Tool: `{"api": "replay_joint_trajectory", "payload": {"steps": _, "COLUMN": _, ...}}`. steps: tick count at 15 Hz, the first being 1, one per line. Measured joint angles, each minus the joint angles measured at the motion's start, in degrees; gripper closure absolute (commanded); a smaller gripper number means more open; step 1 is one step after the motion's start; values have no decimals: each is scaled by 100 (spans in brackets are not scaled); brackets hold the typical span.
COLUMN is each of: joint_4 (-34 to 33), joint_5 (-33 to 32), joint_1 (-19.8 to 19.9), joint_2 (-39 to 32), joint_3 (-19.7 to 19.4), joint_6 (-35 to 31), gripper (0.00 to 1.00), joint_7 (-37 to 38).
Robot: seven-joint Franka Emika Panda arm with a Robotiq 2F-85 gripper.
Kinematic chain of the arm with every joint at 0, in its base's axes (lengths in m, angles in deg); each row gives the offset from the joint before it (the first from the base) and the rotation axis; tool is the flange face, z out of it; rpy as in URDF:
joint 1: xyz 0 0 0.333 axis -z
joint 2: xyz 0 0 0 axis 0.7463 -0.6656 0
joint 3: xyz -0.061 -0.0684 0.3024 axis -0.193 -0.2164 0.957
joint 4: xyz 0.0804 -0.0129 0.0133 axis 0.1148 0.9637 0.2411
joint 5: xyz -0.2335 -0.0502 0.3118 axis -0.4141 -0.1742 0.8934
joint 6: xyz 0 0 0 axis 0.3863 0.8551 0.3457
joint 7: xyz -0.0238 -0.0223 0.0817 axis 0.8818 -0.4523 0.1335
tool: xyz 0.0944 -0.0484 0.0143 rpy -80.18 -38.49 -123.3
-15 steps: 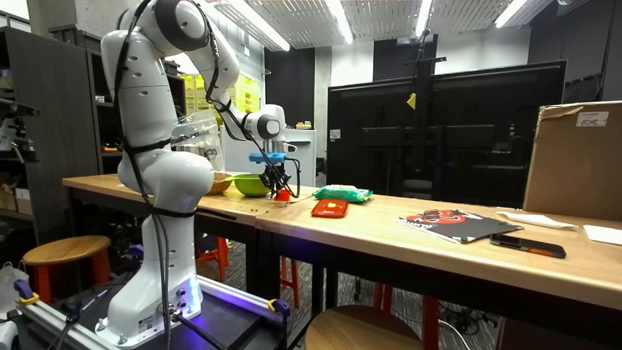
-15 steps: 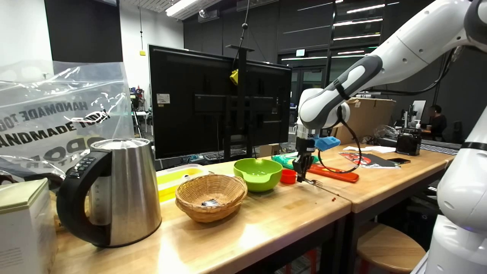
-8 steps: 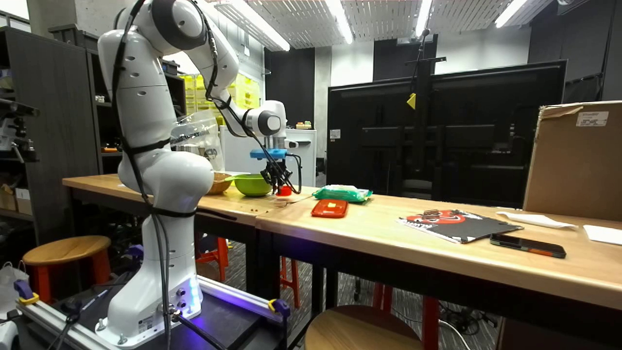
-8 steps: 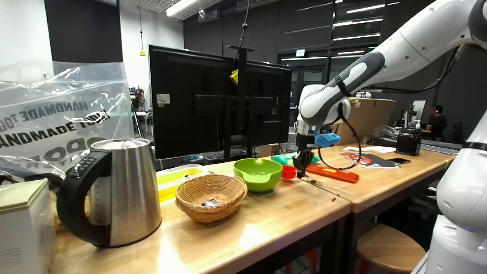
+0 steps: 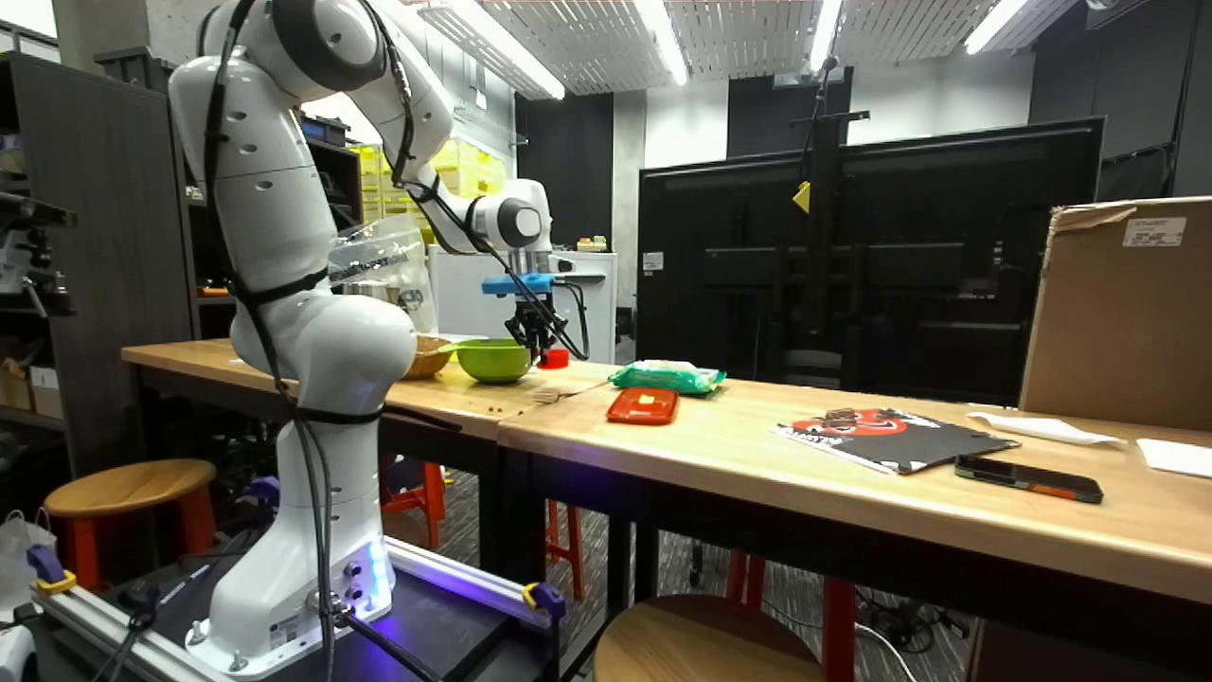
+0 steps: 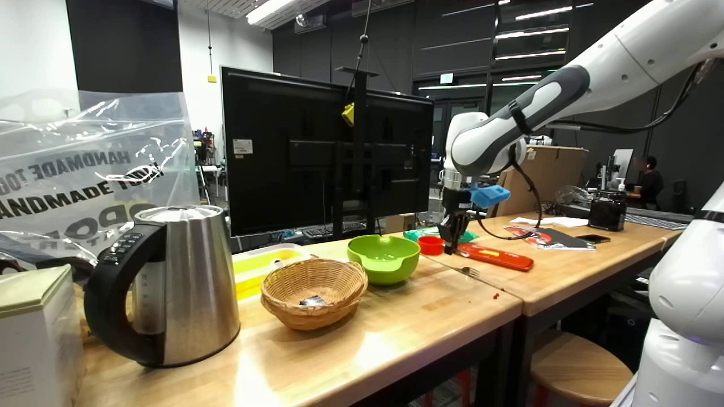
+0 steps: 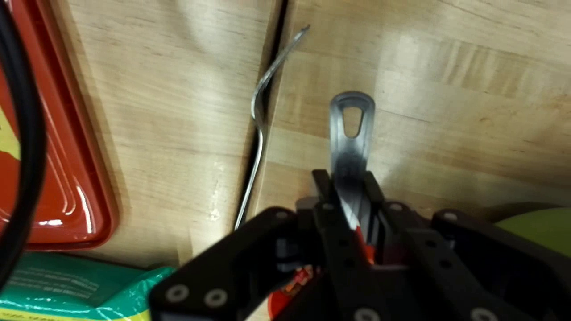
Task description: Pour the contents in the orange cup into the green bowl
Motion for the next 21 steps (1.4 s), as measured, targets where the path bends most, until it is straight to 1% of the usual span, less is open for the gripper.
{"api": "replay_joint_trajectory", "payload": {"steps": 4, "joint_4": -102, "joint_5": -264, "joint_1": 14, "joint_2": 302, "joint_3": 182, "joint_6": 320, "gripper": 96, "joint_7": 328}}
{"api": "replay_joint_trajectory", "payload": {"steps": 10, "joint_4": -353, "joint_5": -604, "joint_1": 14, "joint_2": 612, "joint_3": 577, "joint_6": 761, "gripper": 96, "joint_7": 782}}
{"api": "replay_joint_trajectory", "payload": {"steps": 17, "joint_4": -631, "joint_5": -752, "joint_1": -96, "joint_2": 579, "joint_3": 1056, "joint_6": 956, "gripper": 96, "joint_7": 1059}}
{"api": "replay_joint_trajectory", "payload": {"steps": 21, "joint_4": -717, "joint_5": -1088, "joint_1": -162, "joint_2": 423, "joint_3": 1381, "joint_6": 1032, "gripper": 96, "joint_7": 1493}}
